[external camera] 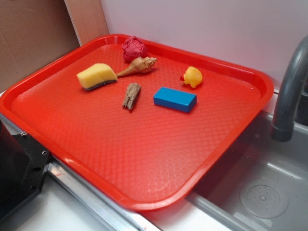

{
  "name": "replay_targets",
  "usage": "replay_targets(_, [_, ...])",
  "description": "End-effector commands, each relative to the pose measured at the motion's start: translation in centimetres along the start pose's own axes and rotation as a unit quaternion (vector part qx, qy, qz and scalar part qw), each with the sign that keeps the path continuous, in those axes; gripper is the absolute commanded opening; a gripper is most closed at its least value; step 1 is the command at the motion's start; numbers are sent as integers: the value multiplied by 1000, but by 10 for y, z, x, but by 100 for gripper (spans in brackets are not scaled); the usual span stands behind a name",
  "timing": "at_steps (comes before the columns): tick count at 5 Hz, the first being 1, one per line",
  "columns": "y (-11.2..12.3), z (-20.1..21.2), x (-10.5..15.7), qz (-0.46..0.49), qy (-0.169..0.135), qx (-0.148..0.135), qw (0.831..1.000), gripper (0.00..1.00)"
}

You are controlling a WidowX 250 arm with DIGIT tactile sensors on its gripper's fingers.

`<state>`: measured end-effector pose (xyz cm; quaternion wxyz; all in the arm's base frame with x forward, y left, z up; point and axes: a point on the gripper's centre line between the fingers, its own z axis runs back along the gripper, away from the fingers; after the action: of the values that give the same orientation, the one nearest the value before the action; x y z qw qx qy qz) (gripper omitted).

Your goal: Grab the yellow duck.

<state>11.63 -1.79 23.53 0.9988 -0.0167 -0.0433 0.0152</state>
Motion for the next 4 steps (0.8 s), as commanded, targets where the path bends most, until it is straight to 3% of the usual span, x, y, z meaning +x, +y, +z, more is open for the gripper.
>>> replay_targets(1, [0, 0, 0, 0, 0, 0, 1000, 100])
replay_targets(4, [-7, -38, 58, 161, 9, -34, 986, 100])
